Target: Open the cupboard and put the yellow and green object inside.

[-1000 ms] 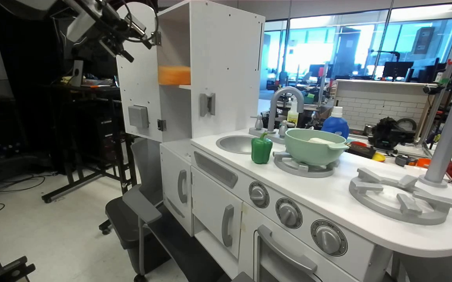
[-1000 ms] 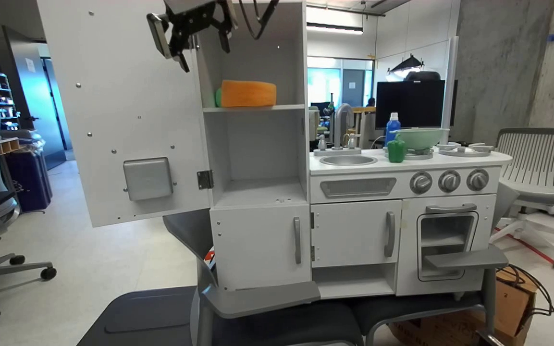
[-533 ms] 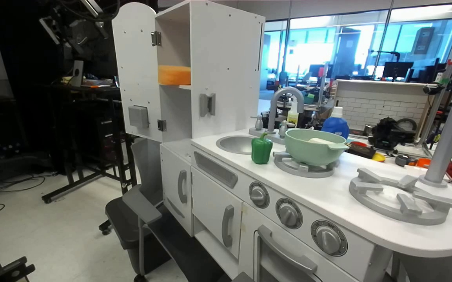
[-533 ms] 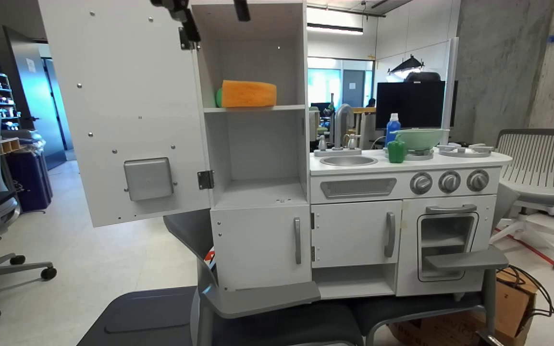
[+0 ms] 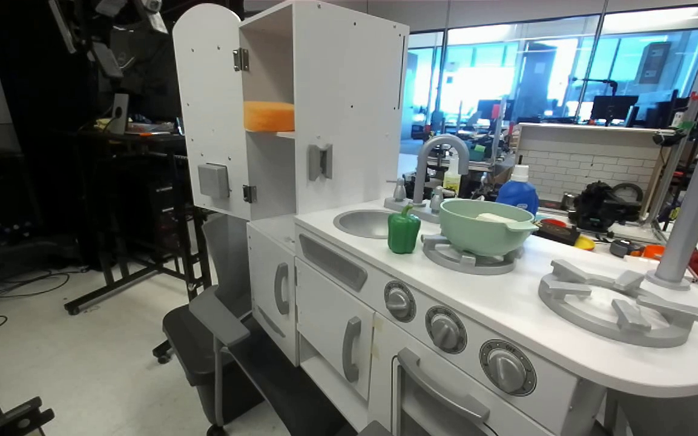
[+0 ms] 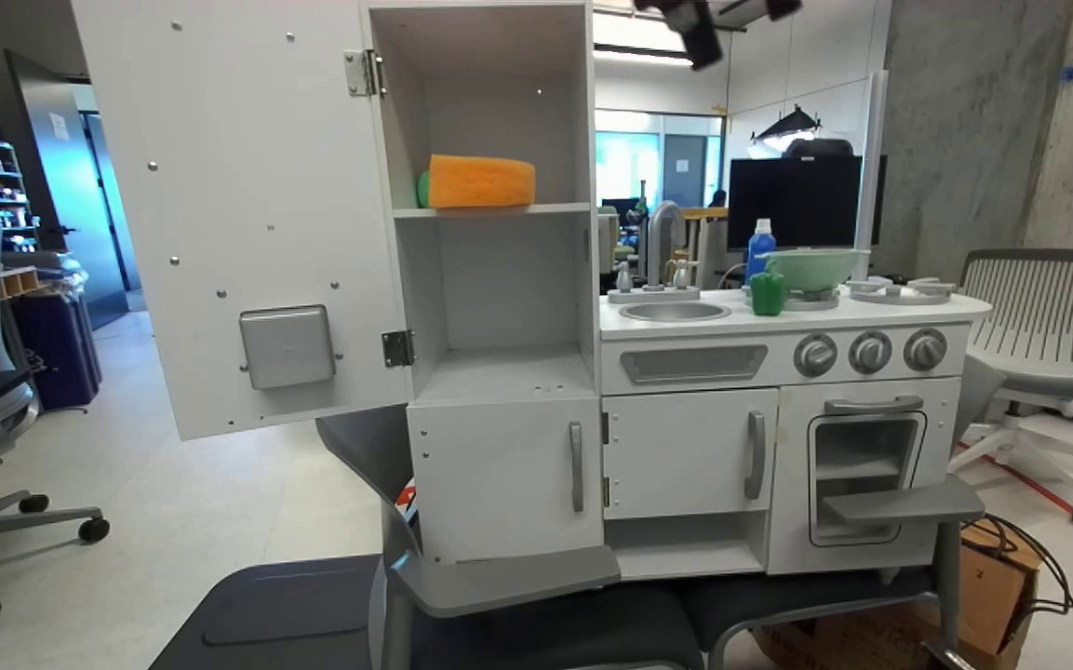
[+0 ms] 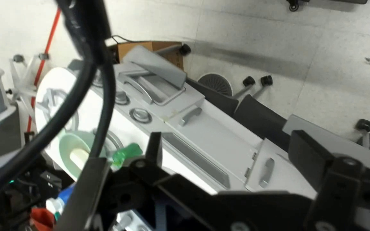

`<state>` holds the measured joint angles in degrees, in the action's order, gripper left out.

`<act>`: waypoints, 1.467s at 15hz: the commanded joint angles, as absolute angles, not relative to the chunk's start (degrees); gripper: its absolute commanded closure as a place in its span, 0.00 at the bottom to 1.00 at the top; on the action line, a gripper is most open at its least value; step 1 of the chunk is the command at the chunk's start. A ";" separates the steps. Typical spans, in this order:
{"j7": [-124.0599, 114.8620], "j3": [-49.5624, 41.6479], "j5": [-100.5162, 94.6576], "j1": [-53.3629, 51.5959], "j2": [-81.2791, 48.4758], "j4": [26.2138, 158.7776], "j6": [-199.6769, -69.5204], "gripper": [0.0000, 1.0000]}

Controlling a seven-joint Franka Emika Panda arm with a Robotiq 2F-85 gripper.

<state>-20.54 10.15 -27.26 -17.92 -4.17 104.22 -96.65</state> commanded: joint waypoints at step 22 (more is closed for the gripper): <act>-39.26 -9.86 -19.54 -5.19 -26.55 104.93 -150.72 0.00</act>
